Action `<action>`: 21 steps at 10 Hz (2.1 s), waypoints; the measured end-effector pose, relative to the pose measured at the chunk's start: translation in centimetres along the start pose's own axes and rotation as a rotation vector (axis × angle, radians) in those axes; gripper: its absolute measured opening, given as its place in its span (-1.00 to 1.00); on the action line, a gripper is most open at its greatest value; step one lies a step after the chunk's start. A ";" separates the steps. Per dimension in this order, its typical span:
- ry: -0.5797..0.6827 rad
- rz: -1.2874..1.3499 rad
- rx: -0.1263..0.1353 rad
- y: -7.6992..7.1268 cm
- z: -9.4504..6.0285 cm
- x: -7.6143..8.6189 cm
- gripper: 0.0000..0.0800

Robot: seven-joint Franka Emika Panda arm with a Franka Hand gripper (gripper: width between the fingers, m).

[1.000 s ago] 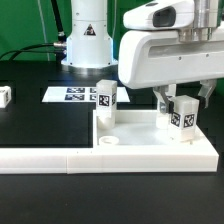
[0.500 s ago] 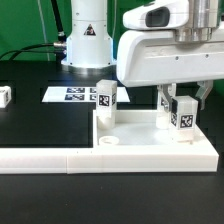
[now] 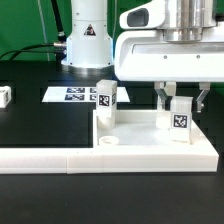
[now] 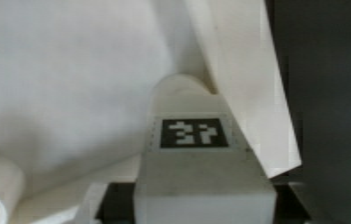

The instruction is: Assemble square table

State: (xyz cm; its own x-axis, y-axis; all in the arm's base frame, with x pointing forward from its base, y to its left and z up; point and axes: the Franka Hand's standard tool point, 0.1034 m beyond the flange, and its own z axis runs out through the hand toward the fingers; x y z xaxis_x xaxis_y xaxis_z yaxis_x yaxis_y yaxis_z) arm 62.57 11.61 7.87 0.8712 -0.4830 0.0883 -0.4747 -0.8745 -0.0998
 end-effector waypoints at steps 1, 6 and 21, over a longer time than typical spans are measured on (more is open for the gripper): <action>0.002 0.123 -0.003 0.0 0.0 -0.1 -0.27; -0.003 0.577 -0.005 0.1 0.1 -0.1 -0.27; -0.007 -0.293 -0.004 0.0 0.3 -0.1 0.62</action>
Offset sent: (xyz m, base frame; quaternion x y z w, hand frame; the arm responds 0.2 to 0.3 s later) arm -0.0035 0.0077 -0.0074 -0.0223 -0.0319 0.2429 0.9693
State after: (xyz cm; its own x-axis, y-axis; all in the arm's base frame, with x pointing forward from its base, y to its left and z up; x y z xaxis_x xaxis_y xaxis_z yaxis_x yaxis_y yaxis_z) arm 62.52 11.67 7.55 0.9720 -0.2098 0.1058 -0.2035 -0.9767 -0.0675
